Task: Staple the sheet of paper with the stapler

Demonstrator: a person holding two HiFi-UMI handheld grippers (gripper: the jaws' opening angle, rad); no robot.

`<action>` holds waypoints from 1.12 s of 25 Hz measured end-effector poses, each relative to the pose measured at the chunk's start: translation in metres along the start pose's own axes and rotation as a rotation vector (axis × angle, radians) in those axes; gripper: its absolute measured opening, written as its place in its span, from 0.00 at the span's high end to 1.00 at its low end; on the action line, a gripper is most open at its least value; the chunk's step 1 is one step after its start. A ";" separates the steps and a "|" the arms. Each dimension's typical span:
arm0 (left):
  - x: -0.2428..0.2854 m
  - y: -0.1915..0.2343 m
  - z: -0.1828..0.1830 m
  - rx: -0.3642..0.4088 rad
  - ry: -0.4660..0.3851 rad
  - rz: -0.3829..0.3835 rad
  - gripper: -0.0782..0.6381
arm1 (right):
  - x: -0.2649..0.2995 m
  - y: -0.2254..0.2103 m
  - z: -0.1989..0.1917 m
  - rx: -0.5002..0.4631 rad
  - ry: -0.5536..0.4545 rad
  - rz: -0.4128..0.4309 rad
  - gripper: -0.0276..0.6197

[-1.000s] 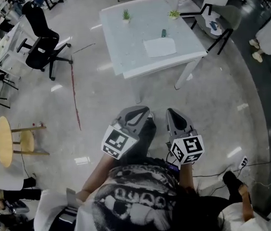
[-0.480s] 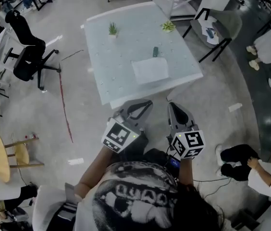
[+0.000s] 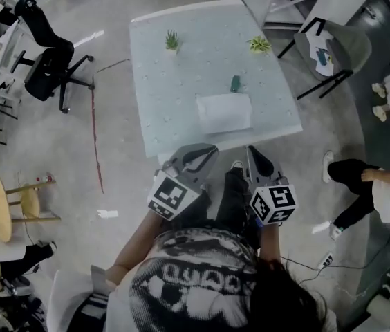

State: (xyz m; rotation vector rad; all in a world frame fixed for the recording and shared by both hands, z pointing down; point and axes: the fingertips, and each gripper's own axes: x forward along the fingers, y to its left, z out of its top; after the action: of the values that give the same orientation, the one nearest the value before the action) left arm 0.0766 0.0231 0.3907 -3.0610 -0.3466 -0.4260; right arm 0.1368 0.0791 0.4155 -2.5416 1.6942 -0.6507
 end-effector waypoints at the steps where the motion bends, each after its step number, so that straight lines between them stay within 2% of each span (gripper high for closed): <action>1: 0.005 0.005 0.000 -0.006 -0.002 0.015 0.88 | 0.009 -0.006 0.001 -0.007 0.011 0.020 0.97; 7: 0.048 0.041 0.014 -0.042 -0.026 0.163 0.88 | 0.065 -0.045 0.016 -0.094 0.084 0.190 0.97; 12: 0.088 0.056 0.025 -0.064 -0.032 0.263 0.88 | 0.102 -0.094 0.011 -0.140 0.166 0.273 0.96; 21: 0.124 0.065 0.016 -0.095 0.030 0.419 0.88 | 0.171 -0.168 -0.038 -0.235 0.346 0.347 0.96; 24: 0.119 0.069 0.011 -0.113 0.052 0.476 0.88 | 0.196 -0.171 -0.055 -0.263 0.409 0.373 0.86; 28: 0.111 0.071 0.004 -0.136 0.080 0.518 0.88 | 0.226 -0.178 -0.079 -0.354 0.496 0.367 0.84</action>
State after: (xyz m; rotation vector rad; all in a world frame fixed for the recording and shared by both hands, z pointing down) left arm 0.1981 -0.0222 0.4167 -3.0770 0.4879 -0.5521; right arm 0.3393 -0.0313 0.6054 -2.2782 2.5609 -1.0986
